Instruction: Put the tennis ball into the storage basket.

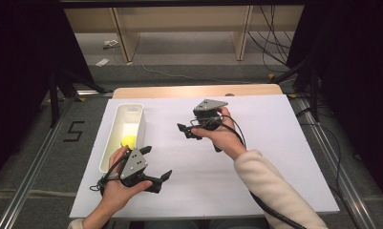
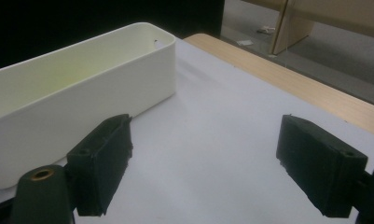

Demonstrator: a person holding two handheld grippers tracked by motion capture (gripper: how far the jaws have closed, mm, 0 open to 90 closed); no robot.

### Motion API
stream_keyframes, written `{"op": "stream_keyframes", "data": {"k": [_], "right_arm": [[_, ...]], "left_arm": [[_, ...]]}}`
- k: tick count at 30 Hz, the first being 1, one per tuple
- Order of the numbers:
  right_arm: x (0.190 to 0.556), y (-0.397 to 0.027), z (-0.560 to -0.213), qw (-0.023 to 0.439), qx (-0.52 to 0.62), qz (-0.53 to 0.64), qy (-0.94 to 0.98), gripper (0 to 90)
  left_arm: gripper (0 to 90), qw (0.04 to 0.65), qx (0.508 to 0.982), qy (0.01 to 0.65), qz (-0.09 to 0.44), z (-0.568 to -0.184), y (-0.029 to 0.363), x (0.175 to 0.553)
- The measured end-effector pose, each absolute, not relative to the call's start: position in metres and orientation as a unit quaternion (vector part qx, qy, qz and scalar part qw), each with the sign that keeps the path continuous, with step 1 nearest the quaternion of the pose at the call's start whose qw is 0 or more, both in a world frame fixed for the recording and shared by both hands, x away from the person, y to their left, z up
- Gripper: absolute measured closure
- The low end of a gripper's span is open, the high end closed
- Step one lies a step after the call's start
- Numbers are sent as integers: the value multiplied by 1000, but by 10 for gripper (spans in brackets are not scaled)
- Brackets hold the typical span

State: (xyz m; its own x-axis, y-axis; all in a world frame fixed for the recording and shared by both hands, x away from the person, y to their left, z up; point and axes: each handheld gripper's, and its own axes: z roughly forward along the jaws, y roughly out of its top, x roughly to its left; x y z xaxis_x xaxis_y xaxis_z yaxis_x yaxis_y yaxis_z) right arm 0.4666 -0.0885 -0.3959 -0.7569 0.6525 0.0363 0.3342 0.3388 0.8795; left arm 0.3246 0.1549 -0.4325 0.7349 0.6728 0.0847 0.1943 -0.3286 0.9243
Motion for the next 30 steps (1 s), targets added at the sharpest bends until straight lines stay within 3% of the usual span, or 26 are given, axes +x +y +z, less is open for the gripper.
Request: {"op": "stream_keyframes", "data": {"k": [30], "right_arm": [[455,-139,-402,175,340,480,790,189]], "left_arm": [[0,505,779,284,242,-433,159,326]]}}
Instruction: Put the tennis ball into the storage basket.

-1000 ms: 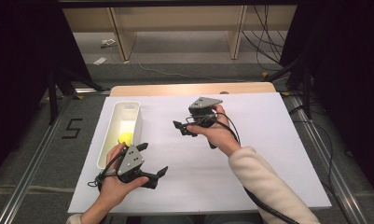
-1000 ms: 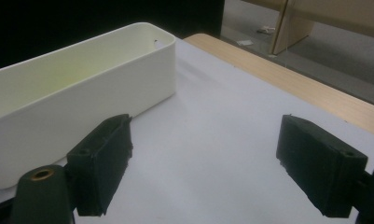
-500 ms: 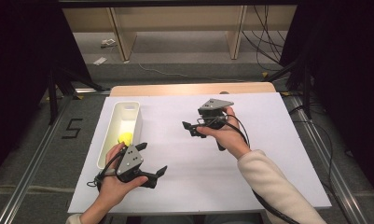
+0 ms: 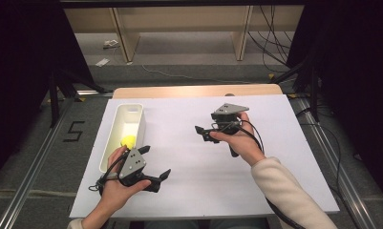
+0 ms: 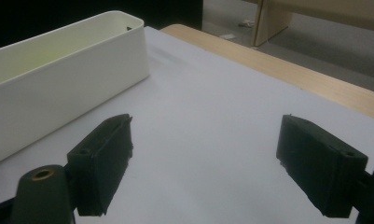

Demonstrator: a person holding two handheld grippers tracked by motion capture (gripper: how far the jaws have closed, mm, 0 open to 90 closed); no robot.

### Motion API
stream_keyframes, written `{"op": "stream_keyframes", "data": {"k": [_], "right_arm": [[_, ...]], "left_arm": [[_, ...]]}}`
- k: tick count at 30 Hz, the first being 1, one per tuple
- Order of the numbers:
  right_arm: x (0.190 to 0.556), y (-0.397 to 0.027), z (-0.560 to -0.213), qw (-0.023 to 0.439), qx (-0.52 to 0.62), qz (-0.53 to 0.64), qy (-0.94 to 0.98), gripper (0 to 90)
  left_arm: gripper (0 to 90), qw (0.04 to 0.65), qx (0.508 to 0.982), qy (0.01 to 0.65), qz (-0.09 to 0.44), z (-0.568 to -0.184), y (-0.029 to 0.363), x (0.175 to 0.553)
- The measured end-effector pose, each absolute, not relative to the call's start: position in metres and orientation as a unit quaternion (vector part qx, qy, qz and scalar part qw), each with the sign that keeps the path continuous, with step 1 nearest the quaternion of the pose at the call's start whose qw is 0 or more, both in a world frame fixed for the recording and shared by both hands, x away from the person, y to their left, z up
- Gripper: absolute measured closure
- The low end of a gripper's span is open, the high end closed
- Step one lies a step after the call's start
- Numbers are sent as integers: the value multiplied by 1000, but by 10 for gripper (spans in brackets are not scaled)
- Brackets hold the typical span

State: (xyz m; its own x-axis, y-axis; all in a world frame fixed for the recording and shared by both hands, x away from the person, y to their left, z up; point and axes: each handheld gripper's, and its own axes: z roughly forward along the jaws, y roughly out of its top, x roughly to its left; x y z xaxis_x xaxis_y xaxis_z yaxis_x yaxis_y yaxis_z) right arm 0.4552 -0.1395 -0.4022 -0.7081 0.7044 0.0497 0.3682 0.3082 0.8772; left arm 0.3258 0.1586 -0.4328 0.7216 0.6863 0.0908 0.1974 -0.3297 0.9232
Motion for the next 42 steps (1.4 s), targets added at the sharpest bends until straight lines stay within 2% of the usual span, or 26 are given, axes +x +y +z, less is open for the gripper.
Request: {"op": "stream_keyframes", "data": {"k": [42], "right_arm": [[422,-218,-412,195,383,468,772,190]], "left_arm": [[0,503,778,286,244,-433,159,326]]}}
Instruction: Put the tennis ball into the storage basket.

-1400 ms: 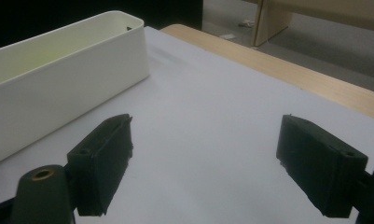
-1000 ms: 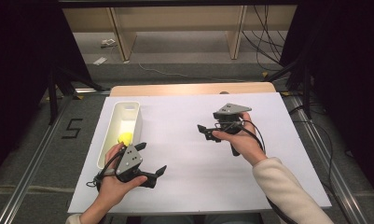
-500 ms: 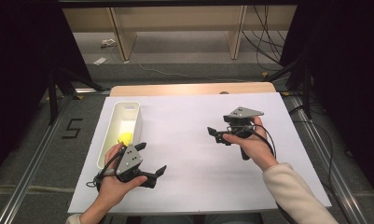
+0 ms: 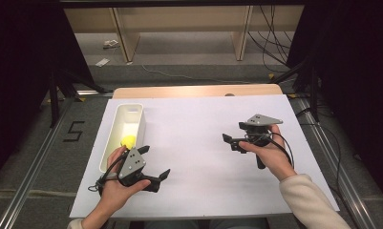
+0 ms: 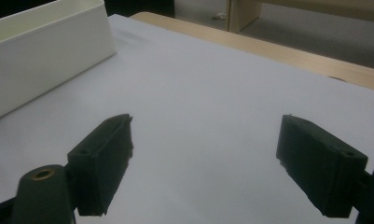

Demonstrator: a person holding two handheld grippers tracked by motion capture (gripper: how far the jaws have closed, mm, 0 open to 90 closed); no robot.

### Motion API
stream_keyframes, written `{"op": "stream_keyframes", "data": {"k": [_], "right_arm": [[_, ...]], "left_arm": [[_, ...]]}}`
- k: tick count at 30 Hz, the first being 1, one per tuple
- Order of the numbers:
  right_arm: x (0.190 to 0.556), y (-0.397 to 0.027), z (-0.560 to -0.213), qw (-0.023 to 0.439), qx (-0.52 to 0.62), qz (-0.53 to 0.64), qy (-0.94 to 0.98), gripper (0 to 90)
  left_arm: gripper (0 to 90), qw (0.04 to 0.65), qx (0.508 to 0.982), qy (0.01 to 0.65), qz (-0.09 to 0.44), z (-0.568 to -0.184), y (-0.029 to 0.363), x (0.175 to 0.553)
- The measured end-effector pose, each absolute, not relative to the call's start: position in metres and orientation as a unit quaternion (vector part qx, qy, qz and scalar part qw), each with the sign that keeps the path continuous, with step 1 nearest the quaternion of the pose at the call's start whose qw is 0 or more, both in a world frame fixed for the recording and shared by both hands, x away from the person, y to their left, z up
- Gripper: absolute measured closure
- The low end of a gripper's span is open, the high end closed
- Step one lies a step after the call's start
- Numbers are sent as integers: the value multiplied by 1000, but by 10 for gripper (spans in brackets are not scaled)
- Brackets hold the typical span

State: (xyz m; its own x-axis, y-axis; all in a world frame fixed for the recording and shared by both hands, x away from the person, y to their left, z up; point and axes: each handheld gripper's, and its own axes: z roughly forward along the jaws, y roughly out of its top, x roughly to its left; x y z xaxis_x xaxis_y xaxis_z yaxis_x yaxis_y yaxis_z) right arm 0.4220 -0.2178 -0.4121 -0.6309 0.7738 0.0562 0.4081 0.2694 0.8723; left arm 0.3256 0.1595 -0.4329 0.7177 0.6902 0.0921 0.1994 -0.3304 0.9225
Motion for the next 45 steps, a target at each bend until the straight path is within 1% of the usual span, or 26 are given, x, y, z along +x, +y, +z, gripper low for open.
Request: {"op": "stream_keyframes", "data": {"k": [33,38,45], "right_arm": [[383,-277,-431,199,423,461,754,192],[380,-282,-438,195,429,455,756,191],[376,-287,-438,202,432,463,747,194]], "left_arm": [[0,503,777,288,246,-433,160,326],[0,502,777,288,246,-432,160,326],[0,502,777,287,247,-432,161,326]]}}
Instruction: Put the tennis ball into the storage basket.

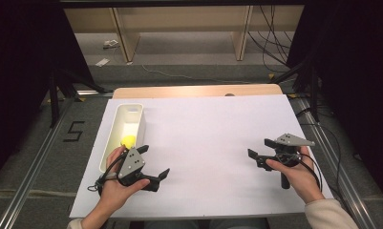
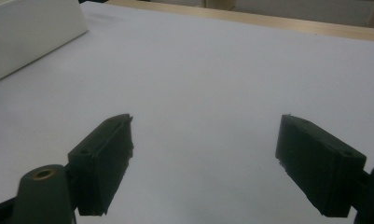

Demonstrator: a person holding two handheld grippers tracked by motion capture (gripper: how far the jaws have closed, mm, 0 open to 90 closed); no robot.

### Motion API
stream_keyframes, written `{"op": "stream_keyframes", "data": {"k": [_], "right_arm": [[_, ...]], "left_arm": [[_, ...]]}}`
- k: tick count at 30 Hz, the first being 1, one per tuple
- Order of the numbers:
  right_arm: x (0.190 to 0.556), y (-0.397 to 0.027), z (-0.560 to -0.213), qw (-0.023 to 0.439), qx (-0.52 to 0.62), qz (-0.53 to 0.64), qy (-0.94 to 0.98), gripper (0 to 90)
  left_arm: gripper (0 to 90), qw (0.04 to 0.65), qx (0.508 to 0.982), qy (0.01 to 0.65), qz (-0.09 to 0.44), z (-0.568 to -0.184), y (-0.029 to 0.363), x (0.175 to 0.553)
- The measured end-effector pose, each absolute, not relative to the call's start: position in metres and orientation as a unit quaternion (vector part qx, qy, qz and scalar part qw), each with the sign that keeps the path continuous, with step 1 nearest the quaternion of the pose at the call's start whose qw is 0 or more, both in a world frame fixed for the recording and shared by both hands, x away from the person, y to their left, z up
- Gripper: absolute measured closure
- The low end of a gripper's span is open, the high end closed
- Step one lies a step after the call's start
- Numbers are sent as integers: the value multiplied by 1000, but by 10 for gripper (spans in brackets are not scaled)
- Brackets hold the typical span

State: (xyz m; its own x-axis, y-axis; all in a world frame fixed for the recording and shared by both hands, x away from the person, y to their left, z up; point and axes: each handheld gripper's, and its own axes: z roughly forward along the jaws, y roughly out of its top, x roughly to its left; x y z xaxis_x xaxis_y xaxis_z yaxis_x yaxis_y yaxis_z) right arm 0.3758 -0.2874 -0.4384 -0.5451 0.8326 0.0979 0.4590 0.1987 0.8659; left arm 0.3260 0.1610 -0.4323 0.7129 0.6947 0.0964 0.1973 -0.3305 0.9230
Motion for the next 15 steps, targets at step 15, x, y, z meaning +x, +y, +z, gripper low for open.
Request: {"op": "stream_keyframes", "data": {"k": [15], "right_arm": [[374,-289,-442,197,435,469,743,194]], "left_arm": [[0,504,776,287,246,-432,162,326]]}}
